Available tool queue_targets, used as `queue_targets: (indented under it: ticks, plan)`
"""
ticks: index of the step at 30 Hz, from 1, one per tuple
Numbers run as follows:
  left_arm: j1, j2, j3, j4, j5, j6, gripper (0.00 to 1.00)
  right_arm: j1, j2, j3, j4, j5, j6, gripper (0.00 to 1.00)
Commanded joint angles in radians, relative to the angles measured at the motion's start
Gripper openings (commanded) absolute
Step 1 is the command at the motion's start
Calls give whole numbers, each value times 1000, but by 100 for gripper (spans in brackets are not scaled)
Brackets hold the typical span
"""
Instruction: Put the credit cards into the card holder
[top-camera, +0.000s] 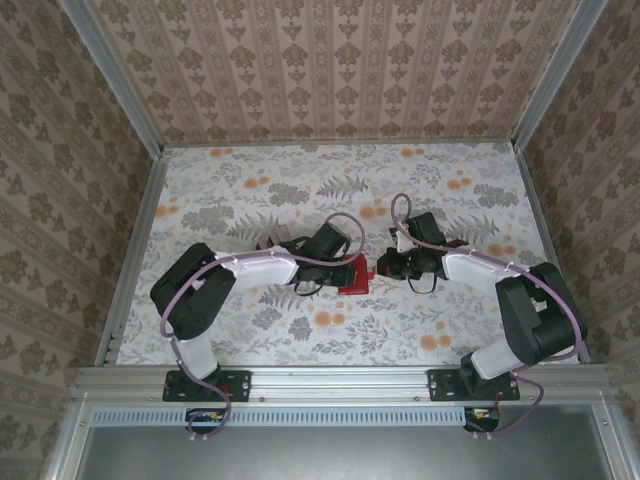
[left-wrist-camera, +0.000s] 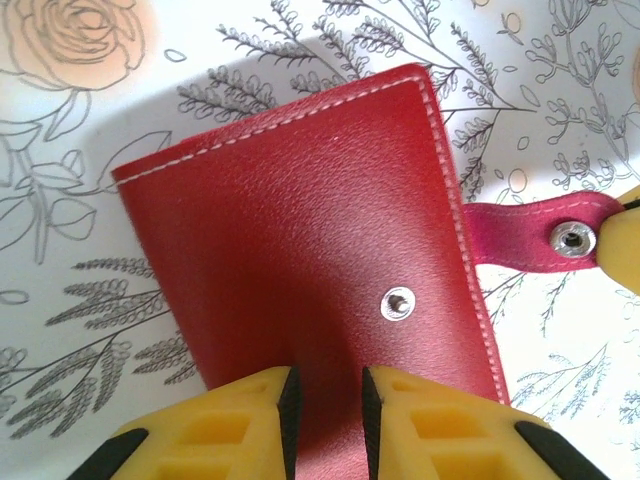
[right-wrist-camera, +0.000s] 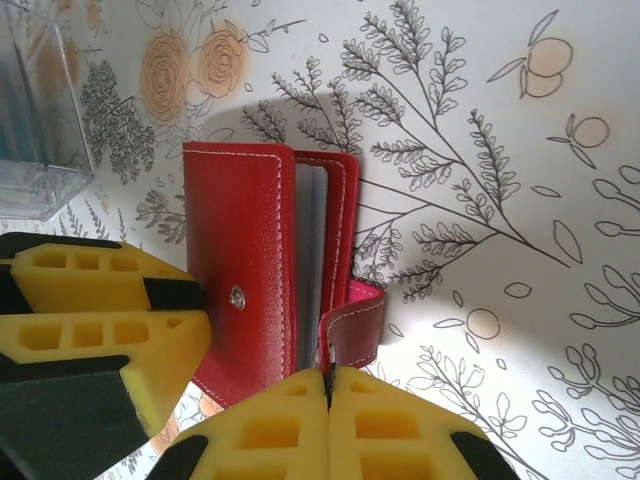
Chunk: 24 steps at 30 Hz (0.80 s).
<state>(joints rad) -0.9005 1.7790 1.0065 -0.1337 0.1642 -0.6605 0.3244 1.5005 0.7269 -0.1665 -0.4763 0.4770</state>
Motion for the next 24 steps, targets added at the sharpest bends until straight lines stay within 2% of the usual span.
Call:
queue_targets:
  ticks: [1, 6, 15, 24]
  plan:
    - [23, -40, -40, -8, 14, 6, 25, 7, 3, 47, -43, -32, -31, 0]
    - [46, -58, -82, 46, 37, -5, 25, 26, 10, 76, -73, -38, -42, 0]
    - [39, 43, -51, 68, 76, -6, 25, 63, 62, 128, -100, -26, -49, 0]
    - [40, 50, -51, 56, 71, -7, 25, 78, 192, 198, -153, -15, -56, 0]
